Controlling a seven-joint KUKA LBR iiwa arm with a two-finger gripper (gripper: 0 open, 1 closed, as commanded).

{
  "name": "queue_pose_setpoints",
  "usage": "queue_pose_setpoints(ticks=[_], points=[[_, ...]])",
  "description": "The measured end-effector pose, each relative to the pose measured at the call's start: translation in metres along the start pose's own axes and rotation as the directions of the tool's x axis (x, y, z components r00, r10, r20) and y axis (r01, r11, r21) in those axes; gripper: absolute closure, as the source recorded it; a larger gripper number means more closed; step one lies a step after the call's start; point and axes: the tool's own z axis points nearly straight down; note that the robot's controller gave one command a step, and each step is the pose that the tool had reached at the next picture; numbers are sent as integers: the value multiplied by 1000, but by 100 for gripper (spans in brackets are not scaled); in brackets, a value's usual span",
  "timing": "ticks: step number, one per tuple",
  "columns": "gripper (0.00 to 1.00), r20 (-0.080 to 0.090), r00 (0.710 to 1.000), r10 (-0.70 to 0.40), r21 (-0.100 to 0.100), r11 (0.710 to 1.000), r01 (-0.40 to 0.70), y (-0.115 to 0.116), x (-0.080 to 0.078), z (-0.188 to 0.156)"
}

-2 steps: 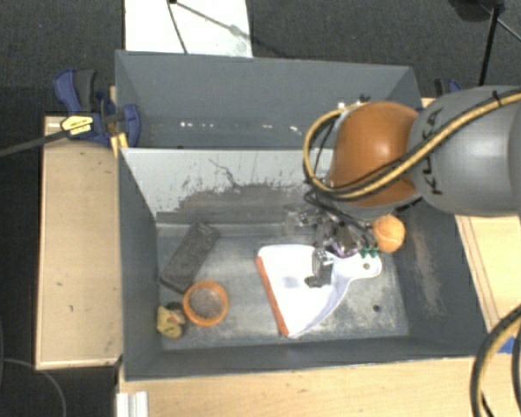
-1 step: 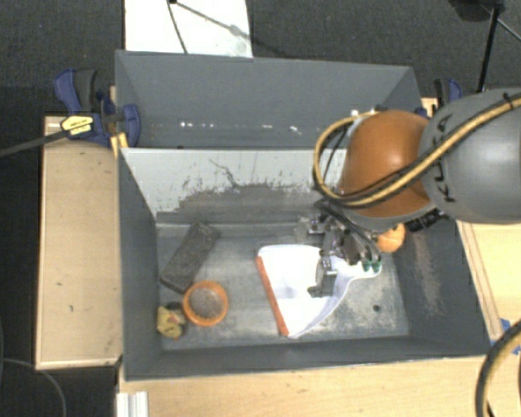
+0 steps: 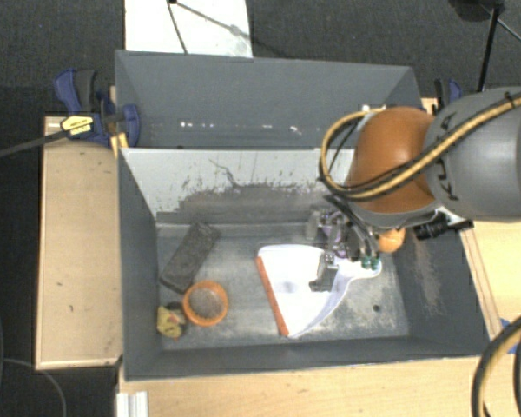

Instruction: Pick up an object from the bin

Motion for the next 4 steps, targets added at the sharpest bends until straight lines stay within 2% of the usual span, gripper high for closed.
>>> queue_pose_setpoints(ticks=[1, 2, 3, 4], points=[[100, 0, 1000, 13, -2, 1000, -13, -16, -23, 35], [0, -1, 1000, 15, 0, 1000, -15, -18, -22, 36], [100, -1, 1000, 18, 0, 1000, -18, -18, -23, 36], [100, -1, 1000, 18, -1, 1000, -18, -18, -23, 36]])
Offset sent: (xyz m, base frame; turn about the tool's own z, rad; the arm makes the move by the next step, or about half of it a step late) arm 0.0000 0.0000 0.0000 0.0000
